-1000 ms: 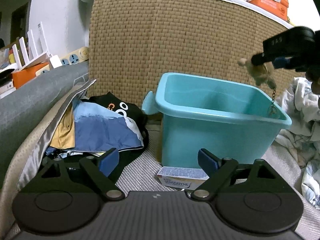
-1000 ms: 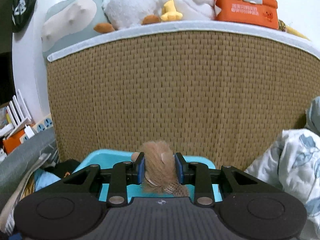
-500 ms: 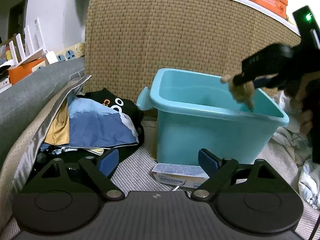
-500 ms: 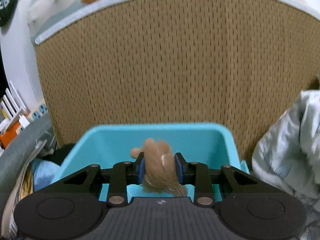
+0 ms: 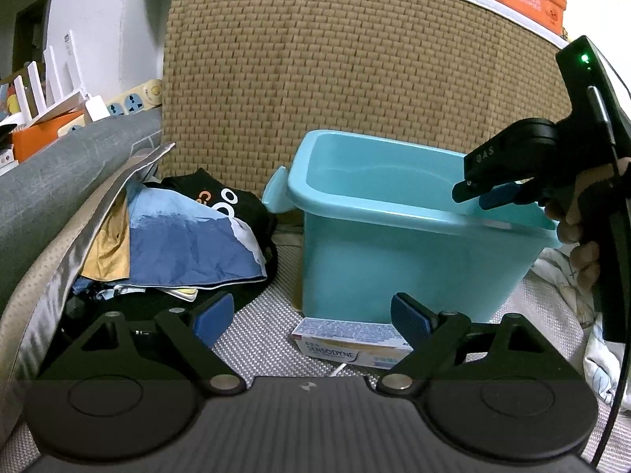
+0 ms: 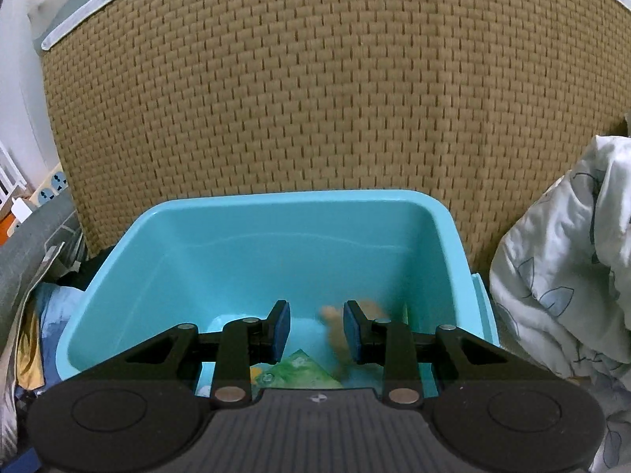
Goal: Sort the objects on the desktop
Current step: 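Open the right gripper to drop the plush toy into the bin, then move the left gripper down to the Sensodyne toothpaste box, then grasp the toothpaste box with the left gripper and lift it upright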
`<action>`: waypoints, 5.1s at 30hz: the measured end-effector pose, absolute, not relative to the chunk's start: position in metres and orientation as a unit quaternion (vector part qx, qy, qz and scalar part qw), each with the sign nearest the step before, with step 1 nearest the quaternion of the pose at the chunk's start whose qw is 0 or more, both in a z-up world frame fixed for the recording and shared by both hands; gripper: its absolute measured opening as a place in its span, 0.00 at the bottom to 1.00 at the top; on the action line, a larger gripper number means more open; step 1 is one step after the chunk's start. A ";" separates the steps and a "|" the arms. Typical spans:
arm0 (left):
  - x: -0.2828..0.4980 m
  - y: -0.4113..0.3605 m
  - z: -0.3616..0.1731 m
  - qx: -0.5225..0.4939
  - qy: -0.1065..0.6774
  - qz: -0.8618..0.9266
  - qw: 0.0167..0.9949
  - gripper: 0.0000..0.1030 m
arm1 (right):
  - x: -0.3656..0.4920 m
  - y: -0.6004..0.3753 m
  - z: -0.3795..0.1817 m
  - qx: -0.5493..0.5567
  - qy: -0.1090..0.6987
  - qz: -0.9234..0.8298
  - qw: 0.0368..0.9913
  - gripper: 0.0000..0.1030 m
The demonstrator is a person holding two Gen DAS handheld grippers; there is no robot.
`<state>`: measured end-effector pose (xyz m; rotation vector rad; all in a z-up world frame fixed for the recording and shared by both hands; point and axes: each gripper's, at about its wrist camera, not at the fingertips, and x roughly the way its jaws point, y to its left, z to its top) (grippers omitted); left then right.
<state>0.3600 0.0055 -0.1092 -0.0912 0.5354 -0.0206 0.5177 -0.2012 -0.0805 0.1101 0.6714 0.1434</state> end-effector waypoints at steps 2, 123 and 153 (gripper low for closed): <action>0.360 0.006 -0.109 -0.047 0.264 -0.010 0.963 0.87 | 0.516 -0.202 -0.079 0.054 0.324 0.073 0.942 0.33; 0.332 -0.052 -0.118 0.188 0.204 -0.118 0.953 0.31 | 0.372 -0.237 -0.134 0.104 0.275 0.172 0.940 0.40; 0.341 -0.042 -0.015 0.033 0.178 -0.083 0.980 0.31 | 0.358 -0.242 -0.123 0.134 0.257 0.189 0.938 0.43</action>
